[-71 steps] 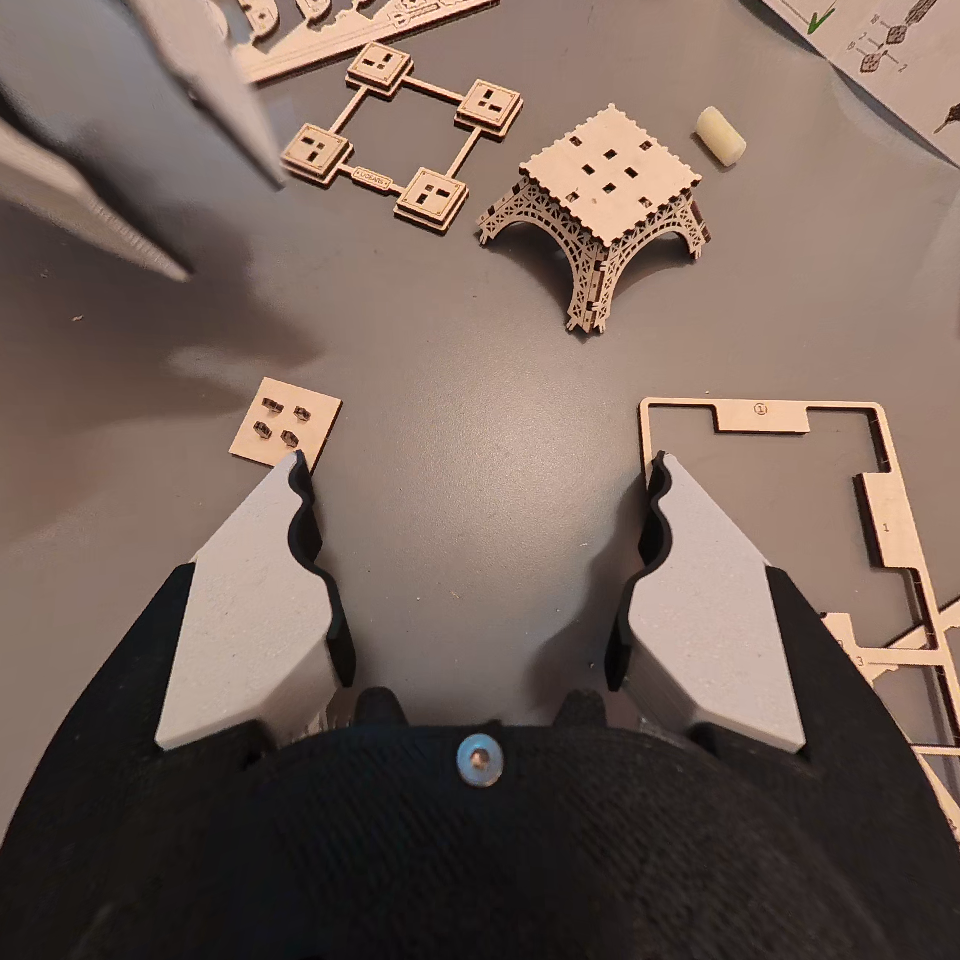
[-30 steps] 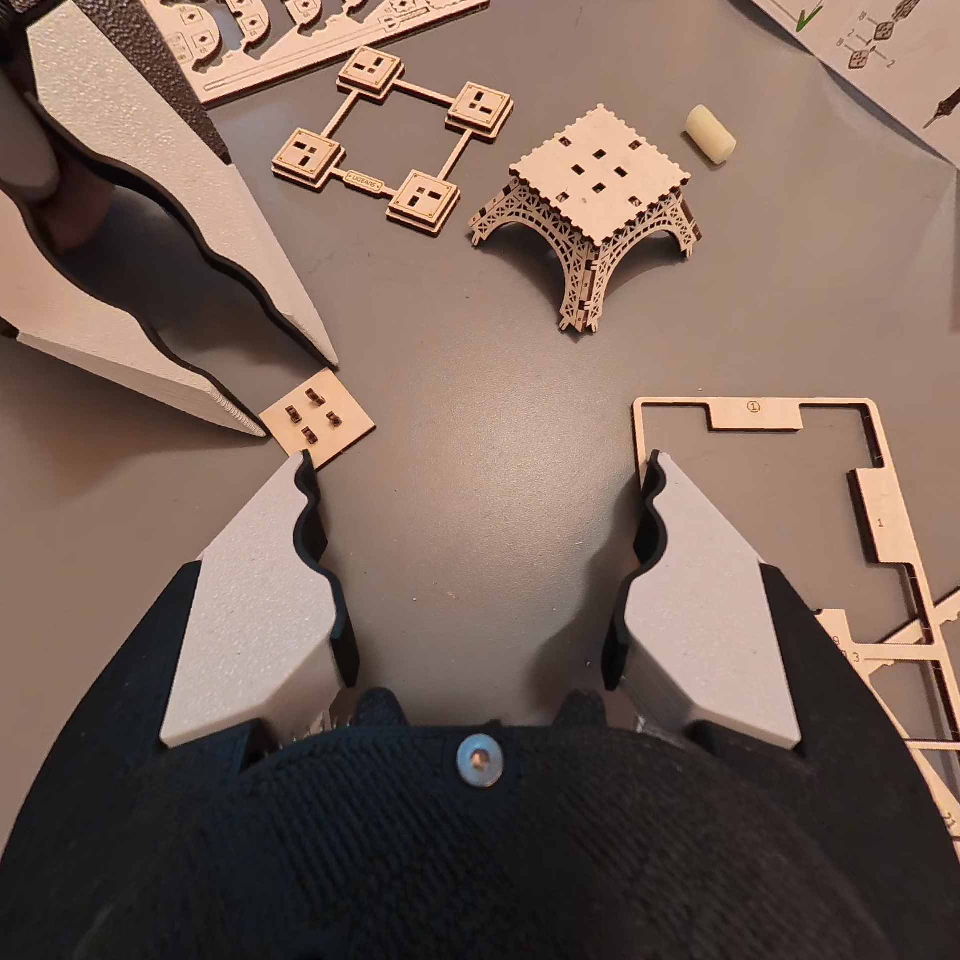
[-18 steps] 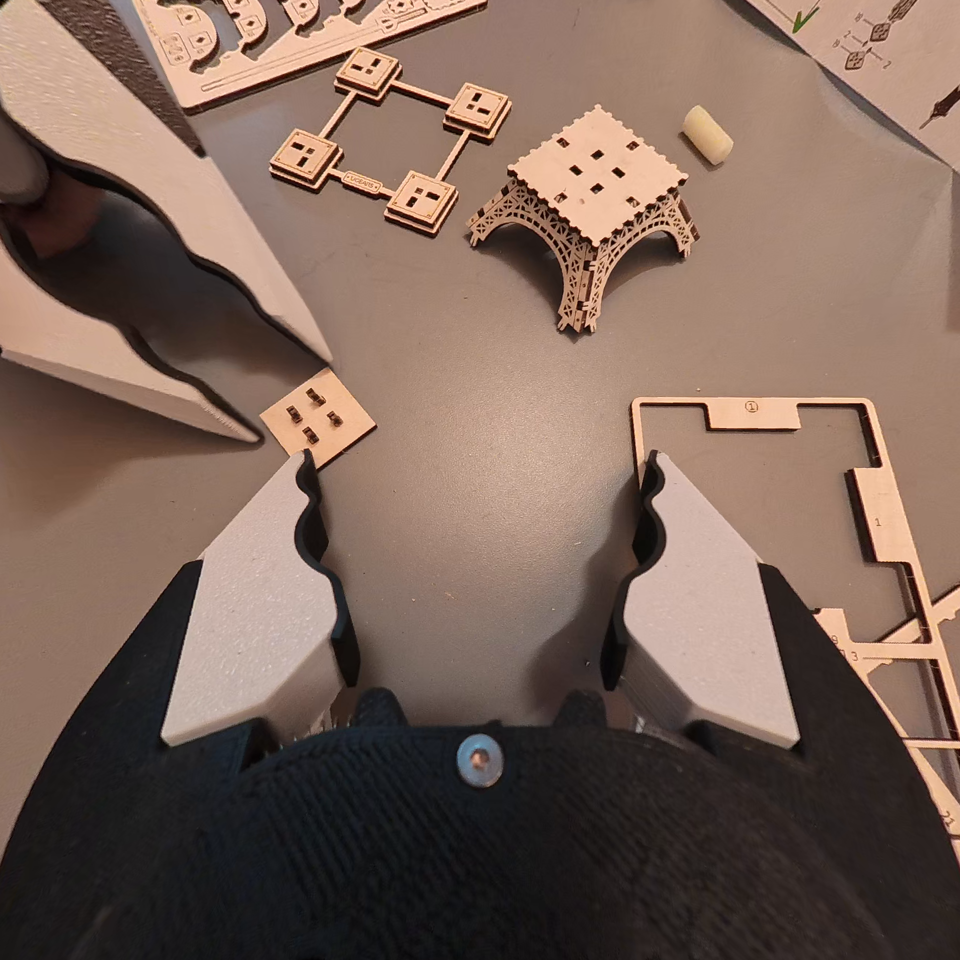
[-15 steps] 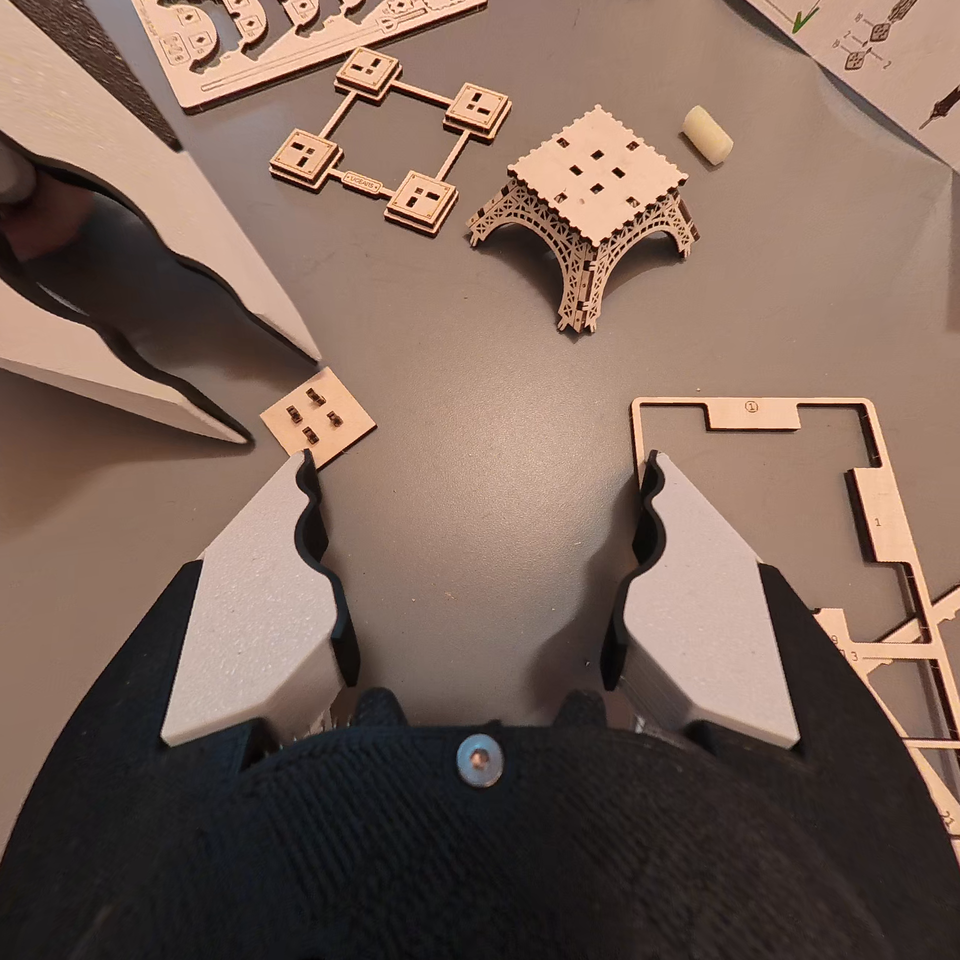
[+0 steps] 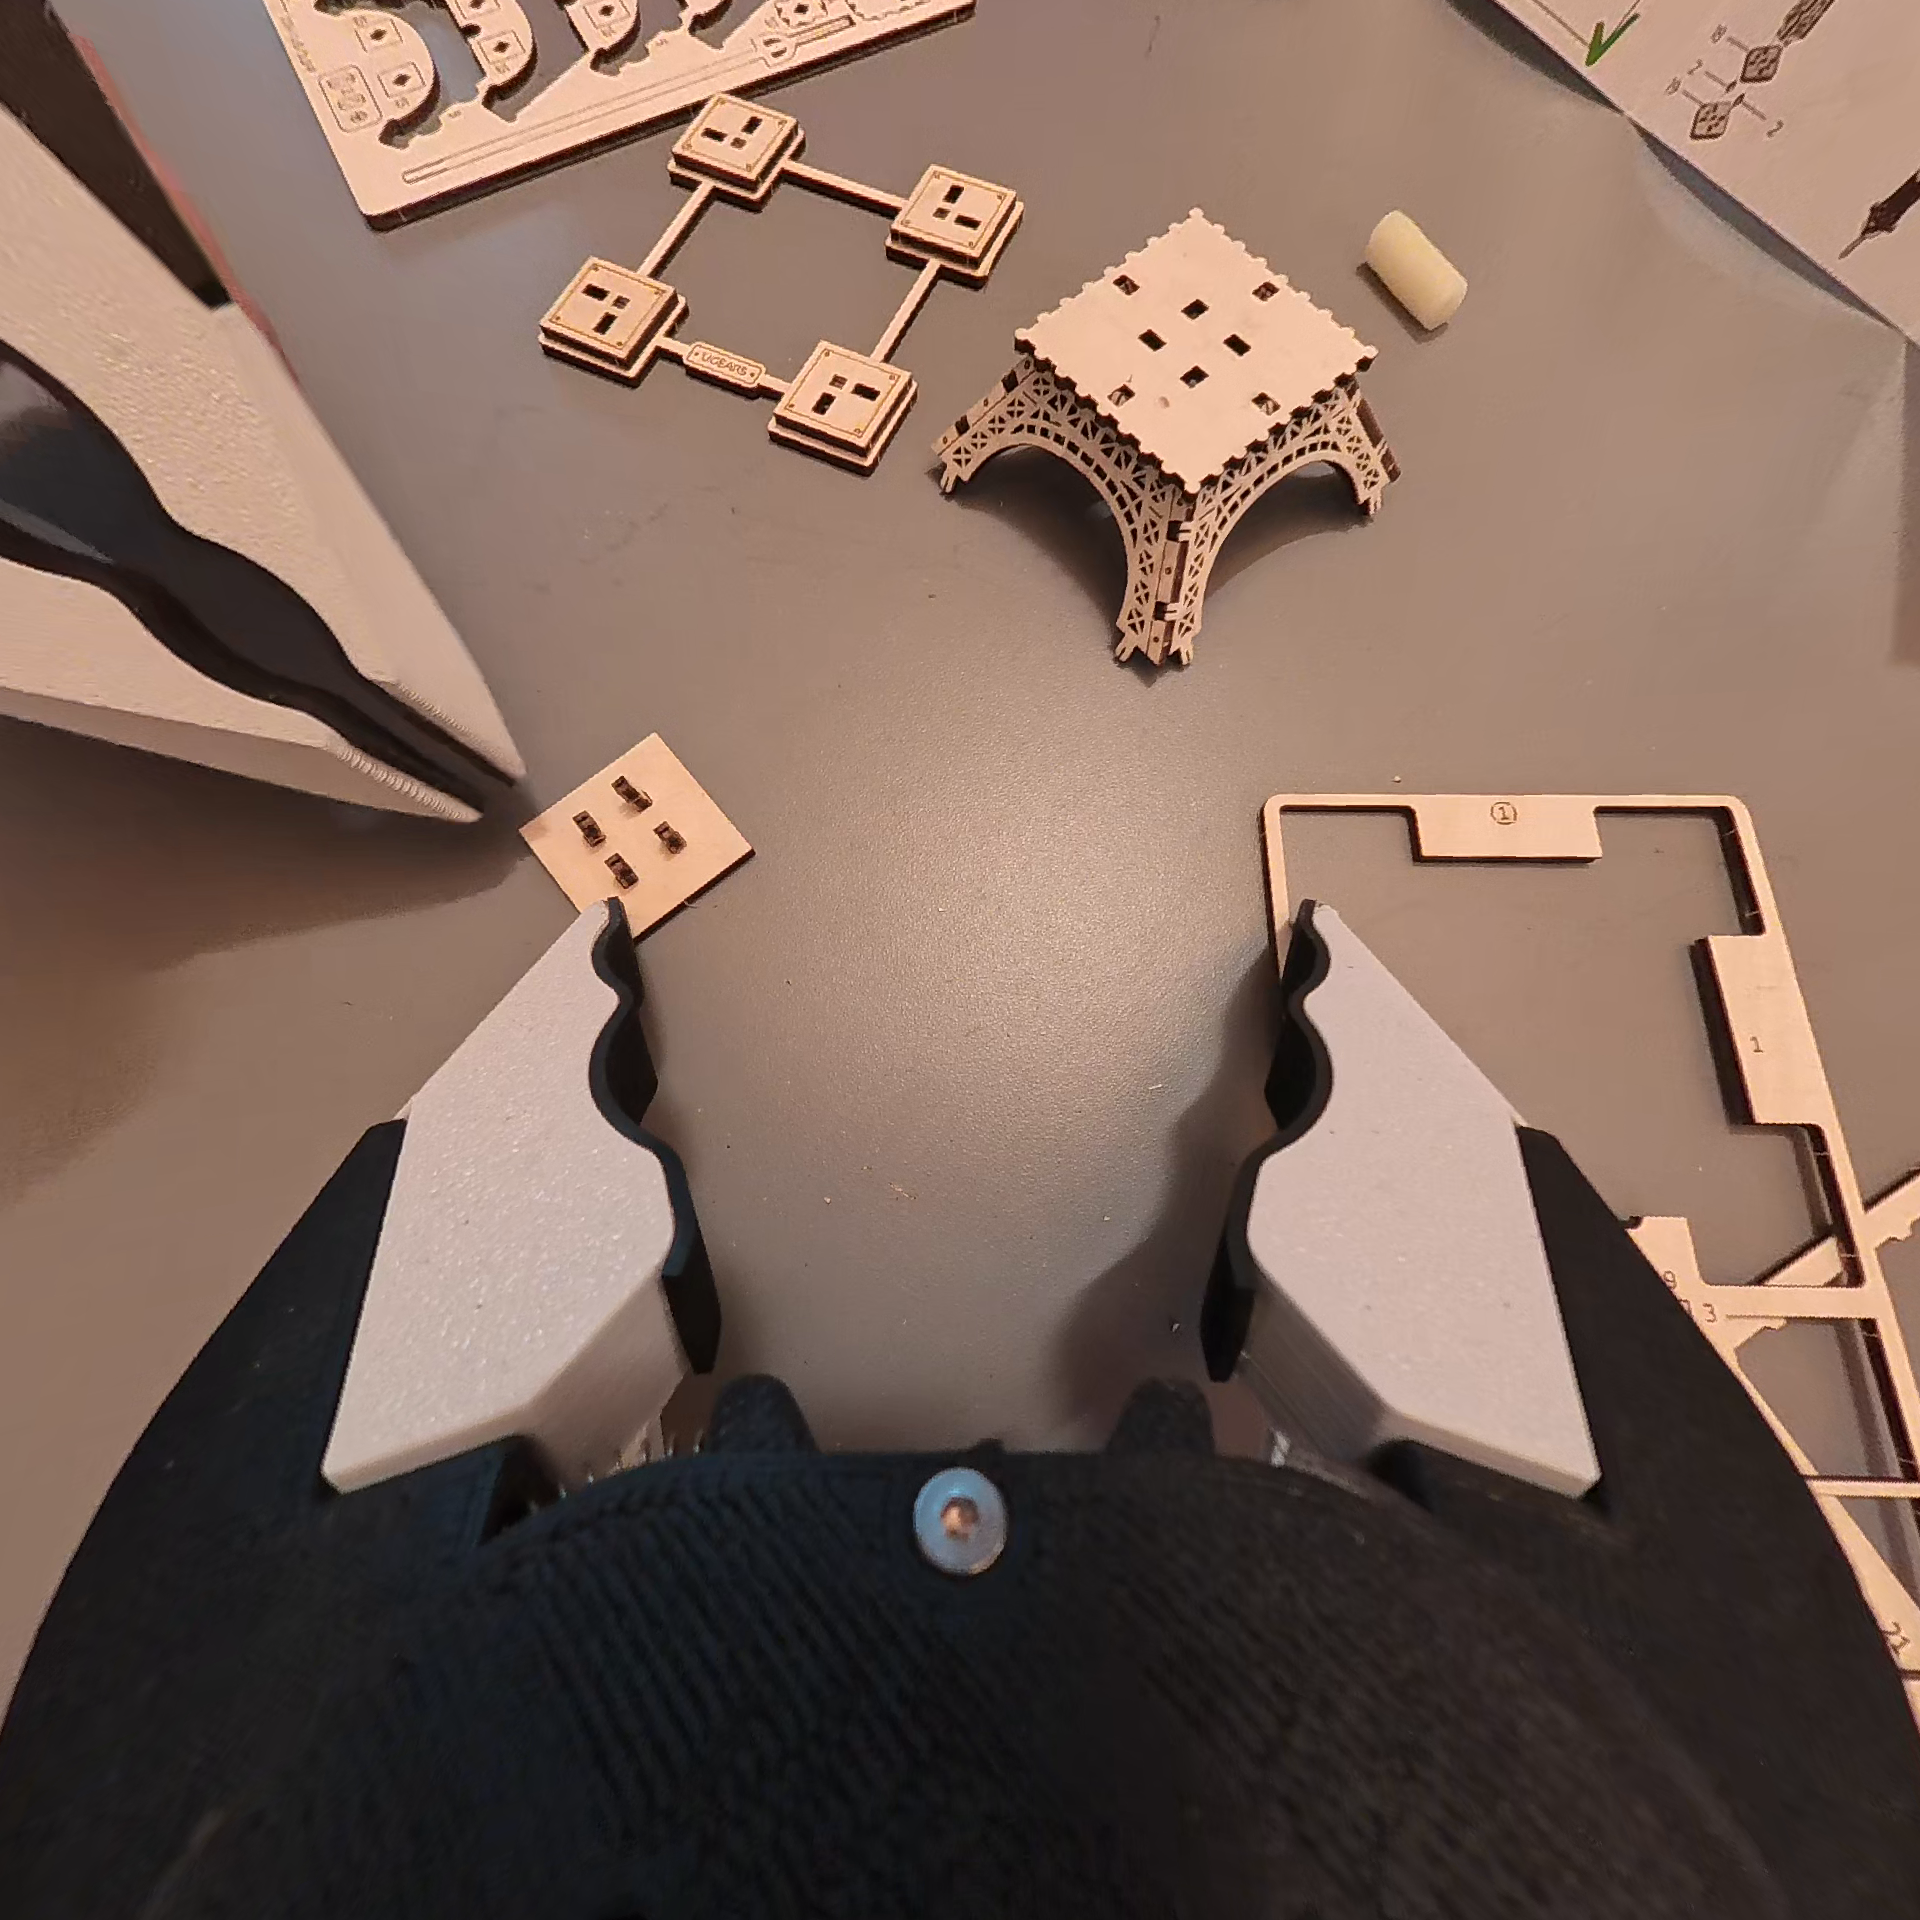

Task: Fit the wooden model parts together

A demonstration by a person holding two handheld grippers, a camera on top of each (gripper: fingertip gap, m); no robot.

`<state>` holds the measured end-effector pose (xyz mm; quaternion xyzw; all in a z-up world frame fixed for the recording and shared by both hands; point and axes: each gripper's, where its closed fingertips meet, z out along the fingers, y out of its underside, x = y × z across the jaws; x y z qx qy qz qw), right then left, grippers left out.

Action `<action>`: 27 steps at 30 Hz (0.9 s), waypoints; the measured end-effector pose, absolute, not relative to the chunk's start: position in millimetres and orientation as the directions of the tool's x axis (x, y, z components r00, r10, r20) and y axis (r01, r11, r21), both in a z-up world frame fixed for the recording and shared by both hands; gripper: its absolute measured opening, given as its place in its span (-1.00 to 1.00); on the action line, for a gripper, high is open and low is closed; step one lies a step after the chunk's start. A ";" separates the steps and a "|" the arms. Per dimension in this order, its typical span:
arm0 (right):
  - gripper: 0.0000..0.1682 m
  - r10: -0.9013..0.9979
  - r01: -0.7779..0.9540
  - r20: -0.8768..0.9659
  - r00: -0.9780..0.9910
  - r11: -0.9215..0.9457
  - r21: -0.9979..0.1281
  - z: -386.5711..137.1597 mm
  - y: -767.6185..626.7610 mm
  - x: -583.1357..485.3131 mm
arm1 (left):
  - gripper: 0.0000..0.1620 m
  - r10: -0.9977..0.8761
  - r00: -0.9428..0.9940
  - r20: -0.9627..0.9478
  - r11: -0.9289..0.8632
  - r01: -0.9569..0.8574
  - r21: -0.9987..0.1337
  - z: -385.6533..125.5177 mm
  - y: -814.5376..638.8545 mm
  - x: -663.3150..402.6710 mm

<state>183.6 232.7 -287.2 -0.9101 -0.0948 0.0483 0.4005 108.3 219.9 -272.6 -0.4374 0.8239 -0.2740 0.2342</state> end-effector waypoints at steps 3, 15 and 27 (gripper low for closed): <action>0.43 0.211 0.133 -0.014 0.977 -0.662 -0.738 -287.4 232.7 183.6 | -0.97 -0.833 -0.533 -0.148 0.501 -0.614 -0.610 -269.2 221.6 111.7; 0.43 0.211 0.133 -0.014 0.977 -0.662 -0.738 -287.4 232.8 183.7 | -0.98 -0.764 -0.635 -0.113 0.608 -0.652 -0.452 -275.8 220.8 117.3; 0.43 0.211 0.133 -0.014 0.977 -0.662 -0.738 -287.5 232.8 183.8 | -1.00 -0.752 -0.655 -0.071 0.616 -0.662 -0.427 -281.1 220.1 119.5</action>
